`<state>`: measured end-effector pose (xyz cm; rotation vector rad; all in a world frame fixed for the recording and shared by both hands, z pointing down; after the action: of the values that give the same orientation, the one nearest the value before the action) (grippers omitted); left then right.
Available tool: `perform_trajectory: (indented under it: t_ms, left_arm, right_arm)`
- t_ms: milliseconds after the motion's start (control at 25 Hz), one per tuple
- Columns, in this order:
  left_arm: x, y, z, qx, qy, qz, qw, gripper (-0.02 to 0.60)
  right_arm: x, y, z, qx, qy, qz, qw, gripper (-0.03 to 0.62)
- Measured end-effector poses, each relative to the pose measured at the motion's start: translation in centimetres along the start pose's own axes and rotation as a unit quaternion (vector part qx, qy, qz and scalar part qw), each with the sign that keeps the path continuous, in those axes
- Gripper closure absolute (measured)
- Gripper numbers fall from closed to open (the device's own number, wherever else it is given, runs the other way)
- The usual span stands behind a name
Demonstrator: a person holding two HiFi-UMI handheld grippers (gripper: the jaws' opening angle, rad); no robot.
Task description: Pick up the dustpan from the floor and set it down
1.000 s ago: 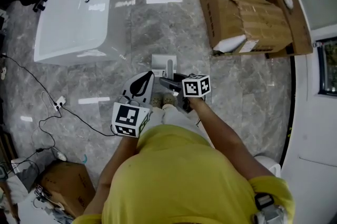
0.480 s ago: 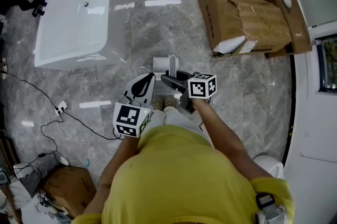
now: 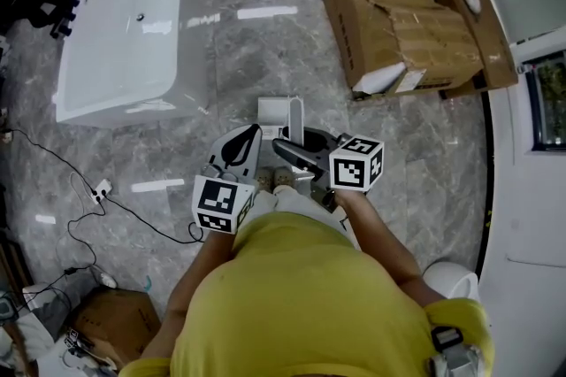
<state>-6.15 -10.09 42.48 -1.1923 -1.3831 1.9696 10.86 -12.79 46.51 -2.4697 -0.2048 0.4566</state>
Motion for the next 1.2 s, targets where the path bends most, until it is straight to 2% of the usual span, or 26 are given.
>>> perform_trajectory:
  t_ms: [440, 1200]
  left_arm:
    - [0.1, 0.6, 0.0, -0.003, -0.006, -0.005, 1.0, 0.58]
    - [0.2, 0.6, 0.1, 0.0, 0.004, -0.003, 1.0, 0.58]
  right_arm:
    - [1.9, 1.9, 2.6, 0.044, -0.006, 0.003, 0.999, 0.389]
    - [2.0, 3.1, 3.1, 0.034, 0.011, 0.007, 0.999, 0.384]
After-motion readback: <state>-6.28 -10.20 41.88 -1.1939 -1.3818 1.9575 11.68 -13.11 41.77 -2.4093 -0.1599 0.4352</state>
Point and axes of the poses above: the fingertips, and each gripper's own axes: x backward along the fingers, z to its left, y out of its top, the point moved 9 cm from there along x, backward along the fingers, and after that the axes turned 2 degrees about z, right-handed, at the moved point
